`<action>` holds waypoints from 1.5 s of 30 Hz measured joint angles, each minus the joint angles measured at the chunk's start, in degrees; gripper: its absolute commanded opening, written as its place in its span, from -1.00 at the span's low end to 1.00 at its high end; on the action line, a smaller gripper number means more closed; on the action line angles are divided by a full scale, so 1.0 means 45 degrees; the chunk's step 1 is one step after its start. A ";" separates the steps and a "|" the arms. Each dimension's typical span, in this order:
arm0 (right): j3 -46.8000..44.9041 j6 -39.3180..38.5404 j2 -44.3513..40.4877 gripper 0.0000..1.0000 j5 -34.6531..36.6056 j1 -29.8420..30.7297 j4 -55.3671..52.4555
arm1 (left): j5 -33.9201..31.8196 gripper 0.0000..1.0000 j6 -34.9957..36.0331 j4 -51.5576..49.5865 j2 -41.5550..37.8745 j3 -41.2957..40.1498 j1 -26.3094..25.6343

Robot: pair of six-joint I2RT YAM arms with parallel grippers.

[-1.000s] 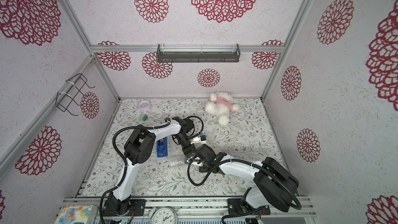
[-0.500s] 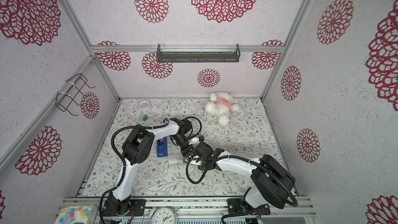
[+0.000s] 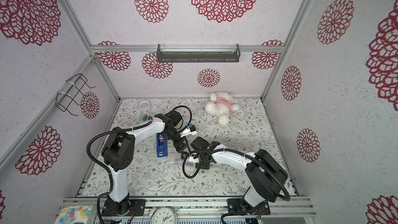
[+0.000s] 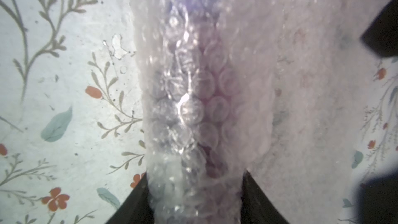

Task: Wrap wine bottles in bubble wrap
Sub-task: Wrap the wine bottle in bubble wrap.

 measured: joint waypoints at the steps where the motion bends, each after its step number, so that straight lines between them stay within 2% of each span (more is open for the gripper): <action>1: 0.0131 0.0126 0.0097 -0.21 -0.0355 -0.0189 -0.0165 | -0.0491 0.94 -0.0510 0.0772 -0.0646 -0.0631 0.0253; 6: 0.0767 0.0563 0.0665 -0.22 -0.1919 -0.1030 -0.0962 | -0.3283 0.94 -0.2531 0.3502 -0.2705 -0.2477 0.1234; 10: 0.1496 0.0733 0.1423 -0.21 -0.3279 -0.1744 -0.1797 | -0.5323 0.94 -0.3332 0.5163 -0.3555 -0.3308 0.1311; 14: 0.2433 0.0782 0.2404 -0.21 -0.4493 -0.2414 -0.2841 | -0.6431 0.94 -0.3580 0.6883 -0.4949 -0.5217 0.1161; 17: 0.3133 0.0787 0.3089 -0.21 -0.5085 -0.2725 -0.3623 | -0.6120 0.95 -0.3400 0.7946 -0.5867 -0.6368 0.1141; 21: 0.3750 0.0787 0.3755 -0.21 -0.5829 -0.3123 -0.4352 | -0.4600 0.99 -0.1855 1.0015 -0.7291 -0.8539 0.0928; 25: 0.4148 0.0782 0.4250 -0.19 -0.6499 -0.3483 -0.4847 | -0.4031 0.95 0.0345 1.0375 -0.8029 -0.9874 -0.0253; 31: 0.4867 0.0772 0.5032 -0.19 -0.7072 -0.3701 -0.5712 | -0.4682 0.85 0.3016 1.0482 -0.7970 -1.0200 -0.2273; 36: 0.4915 0.0777 0.5085 -0.19 -0.7140 -0.3725 -0.5882 | -0.5571 0.74 0.4396 1.0734 -0.7159 -1.0185 -0.3570; 45: 0.4935 0.0782 0.5085 -0.19 -0.7121 -0.3721 -0.5955 | -0.6926 0.72 0.5974 1.1453 -0.5173 -0.9826 -0.4614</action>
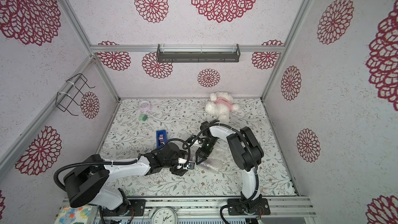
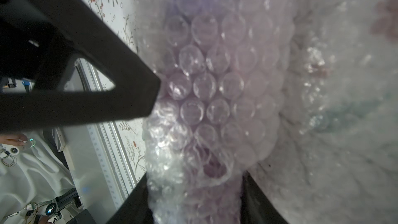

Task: Wrap wine bottles in bubble wrap
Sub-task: Wrap the wine bottle in bubble wrap.

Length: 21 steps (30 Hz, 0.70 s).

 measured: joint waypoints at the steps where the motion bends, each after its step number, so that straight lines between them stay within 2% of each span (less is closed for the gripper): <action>1: 0.0000 0.0000 0.0000 -0.19 0.0000 0.0005 0.0000 | -0.0087 0.72 0.0112 0.0097 0.0155 0.0121 -0.0005; 7: 0.0000 0.0005 0.0000 -0.15 0.0024 0.0005 -0.0005 | -0.0364 0.67 0.0709 0.0593 0.1205 0.0986 -0.0005; 11: 0.0005 0.0005 -0.0005 -0.02 0.0097 0.0019 0.0034 | -0.0287 0.51 0.0865 0.0559 0.1797 0.1263 -0.0010; 16: -0.0024 0.0010 -0.0155 0.11 0.0369 0.0058 0.0223 | -0.0306 0.41 0.0850 0.0126 0.1914 0.1350 -0.0112; 21: -0.0151 0.0126 -0.0461 0.28 0.0811 0.0151 0.0457 | -0.0374 0.18 0.0709 -0.0500 0.2021 0.1846 -0.0165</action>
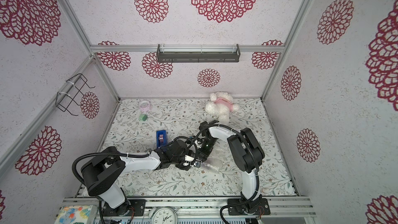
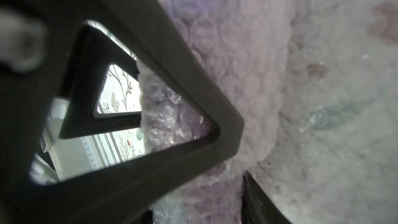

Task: Wrap wine bottles in bubble wrap
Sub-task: Wrap the wine bottle in bubble wrap.

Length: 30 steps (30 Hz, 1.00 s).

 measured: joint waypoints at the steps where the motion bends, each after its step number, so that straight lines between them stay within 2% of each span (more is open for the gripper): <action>1: 0.0000 0.0073 -0.0078 0.32 0.0097 -0.0015 0.0044 | -0.0010 0.14 -0.0034 -0.0126 0.0034 0.0092 -0.0010; 7: -0.0121 0.0325 -0.0947 0.44 0.0437 -0.0199 0.0758 | 0.0024 -0.11 -0.0233 -0.0981 0.0262 0.0719 -0.0078; 11: -0.0544 0.0466 -0.1778 0.45 0.0627 -0.0515 0.1341 | 0.0117 -0.12 -0.0525 -0.1695 0.0427 0.1200 -0.0097; 15: -0.1399 0.0918 -0.3094 0.45 0.1394 -0.1054 0.2225 | 0.0481 -0.04 -0.1117 -0.2803 0.0685 0.1919 -0.0097; 19: -0.2798 0.1928 -0.5241 0.46 0.2633 -0.1846 0.3555 | 0.0957 -0.02 -0.1710 -0.4391 0.1180 0.3021 -0.0097; 24: -0.5493 0.3317 -0.8694 0.49 0.4318 -0.3002 0.5547 | 0.1389 -0.02 -0.2438 -0.6115 0.1821 0.4294 -0.0087; 30: -0.7834 0.3842 -1.2755 0.44 0.5319 -0.3089 0.6329 | 0.2545 -0.02 -0.3876 -0.8777 0.3342 0.6674 0.0214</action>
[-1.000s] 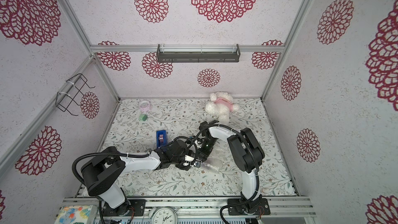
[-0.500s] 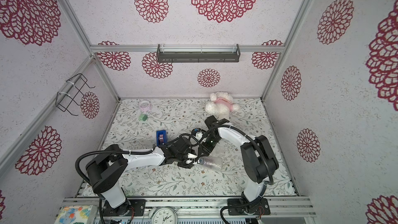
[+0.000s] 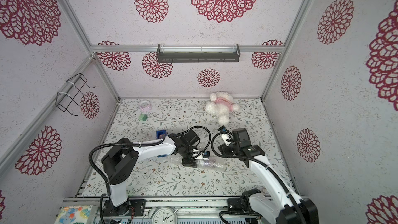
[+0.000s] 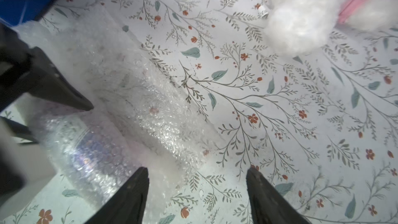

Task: Wrap wine bottles in bubble wrap
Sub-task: Wrap the wine bottle in bubble wrap.

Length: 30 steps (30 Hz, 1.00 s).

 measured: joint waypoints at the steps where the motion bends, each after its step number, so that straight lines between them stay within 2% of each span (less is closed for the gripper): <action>1: -0.0204 -0.0073 -0.0631 0.44 0.0092 0.0063 0.0015 | 0.0311 -0.02 -0.0306 -0.0442 0.0287 0.0423 0.0117; 5: -0.0486 -0.0675 -0.2331 0.44 0.0534 0.0748 -0.0175 | 0.1506 -0.03 -0.1273 -0.1729 0.1175 0.1593 0.0568; 9: -0.0471 -0.1579 -0.2545 0.45 0.1302 0.2482 -0.0583 | 0.2778 -0.03 -0.1851 -0.2905 0.1991 0.2526 0.1093; 14: -0.0471 -0.2652 -0.1156 0.48 0.3036 0.5527 -0.0845 | 0.4289 -0.03 -0.2278 -0.4250 0.3021 0.3604 0.1739; 18: -0.0627 -0.3507 0.0520 0.52 0.4367 0.7169 -0.0359 | 0.5289 -0.03 -0.2438 -0.5037 0.3507 0.4022 0.2074; 23: -0.0903 -0.4741 0.1967 0.58 0.4988 0.7737 0.0724 | 0.6115 0.01 -0.2535 -0.5969 0.3920 0.4235 0.2322; 30: -0.0884 -0.6149 0.3915 0.62 0.4770 0.7747 0.2404 | 0.6654 0.01 -0.2560 -0.6543 0.4172 0.4313 0.2516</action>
